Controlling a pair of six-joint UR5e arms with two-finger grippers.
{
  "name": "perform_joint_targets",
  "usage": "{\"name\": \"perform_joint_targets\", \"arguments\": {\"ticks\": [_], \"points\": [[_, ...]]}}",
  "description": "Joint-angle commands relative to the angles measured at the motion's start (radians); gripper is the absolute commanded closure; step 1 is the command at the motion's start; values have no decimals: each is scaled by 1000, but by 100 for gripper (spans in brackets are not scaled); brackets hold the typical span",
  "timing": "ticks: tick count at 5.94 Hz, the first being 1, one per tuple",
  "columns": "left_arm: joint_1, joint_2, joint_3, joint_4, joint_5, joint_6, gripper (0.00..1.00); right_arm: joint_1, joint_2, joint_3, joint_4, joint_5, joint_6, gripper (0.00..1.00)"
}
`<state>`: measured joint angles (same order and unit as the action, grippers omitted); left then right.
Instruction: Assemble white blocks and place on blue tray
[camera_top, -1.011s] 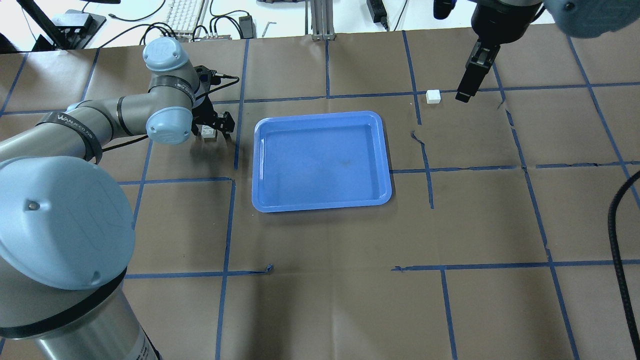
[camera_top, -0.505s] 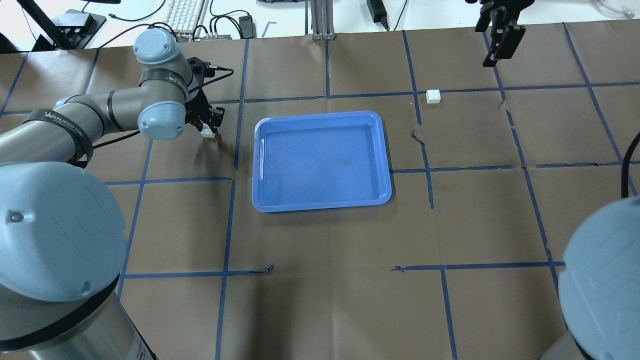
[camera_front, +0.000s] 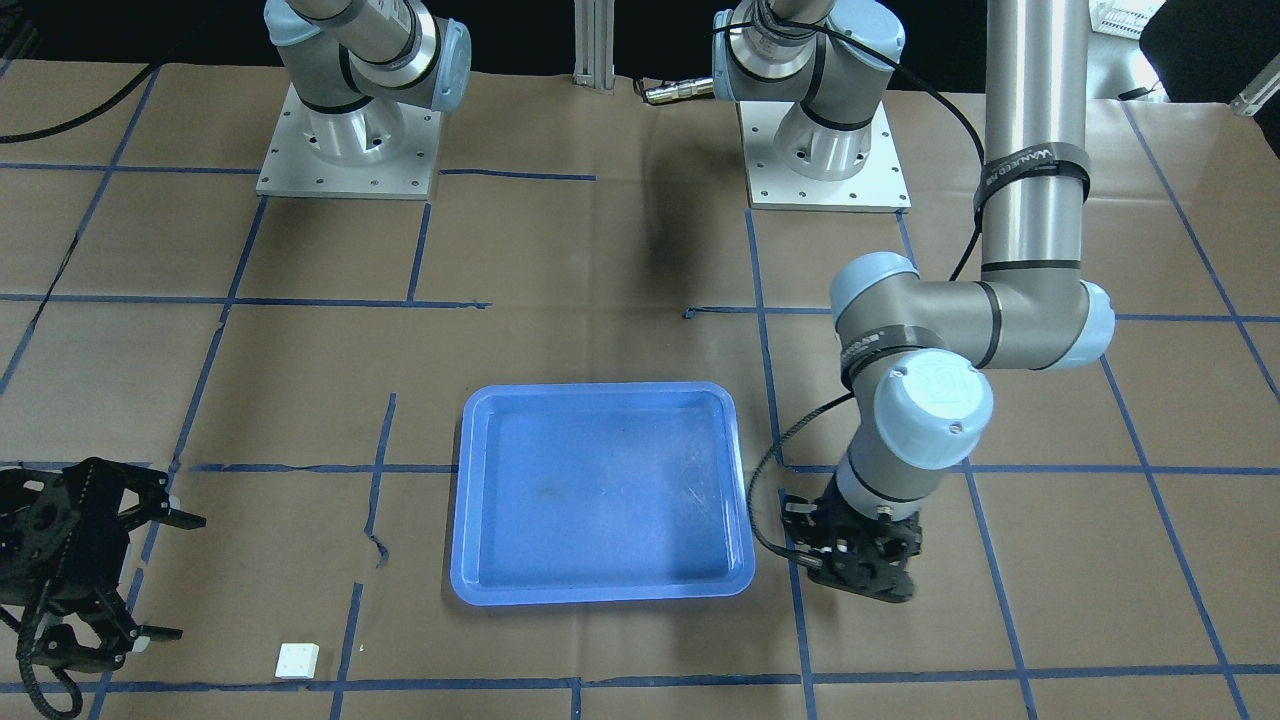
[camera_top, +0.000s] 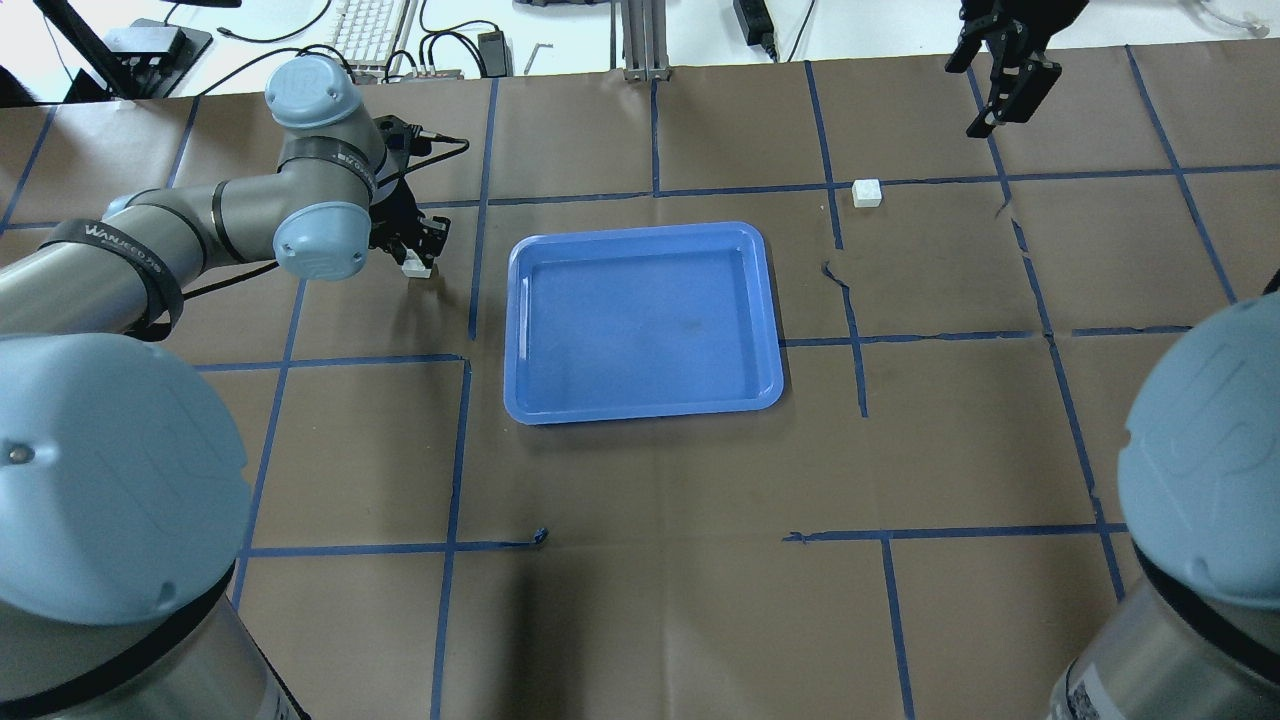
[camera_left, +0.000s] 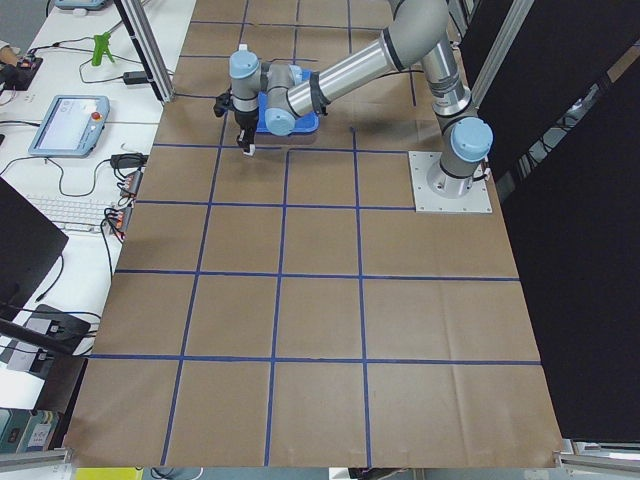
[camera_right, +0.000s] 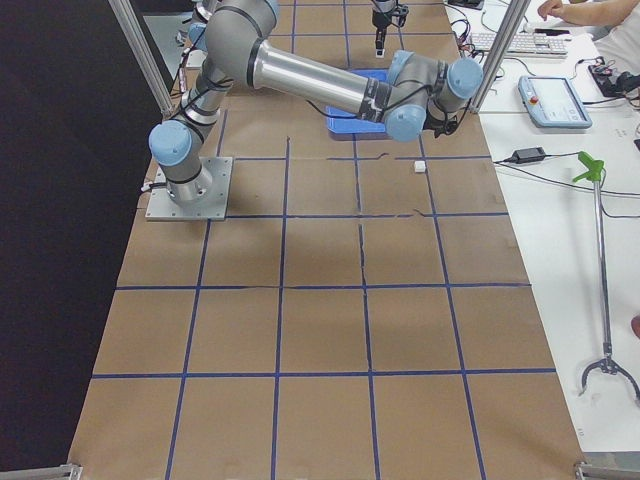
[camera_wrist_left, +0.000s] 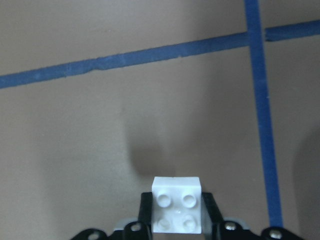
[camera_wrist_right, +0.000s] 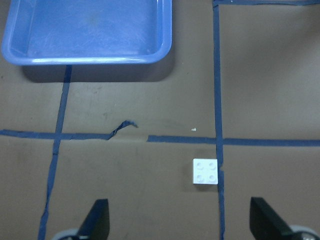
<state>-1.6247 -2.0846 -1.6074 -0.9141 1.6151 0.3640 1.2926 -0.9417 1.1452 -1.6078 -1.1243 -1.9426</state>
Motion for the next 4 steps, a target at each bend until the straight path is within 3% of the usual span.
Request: {"name": "perform_joint_targets", "arguments": {"ticks": [1, 3, 4], "points": [[-247, 32, -14, -34, -7, 315, 100, -15, 87, 33, -44, 162, -100, 1], [-316, 1, -38, -29, -4, 644, 100, -16, 139, 111, -205, 169, -116, 1], [-316, 0, -40, -25, 0, 653, 100, -22, 161, 120, -230, 167, -111, 1]]}}
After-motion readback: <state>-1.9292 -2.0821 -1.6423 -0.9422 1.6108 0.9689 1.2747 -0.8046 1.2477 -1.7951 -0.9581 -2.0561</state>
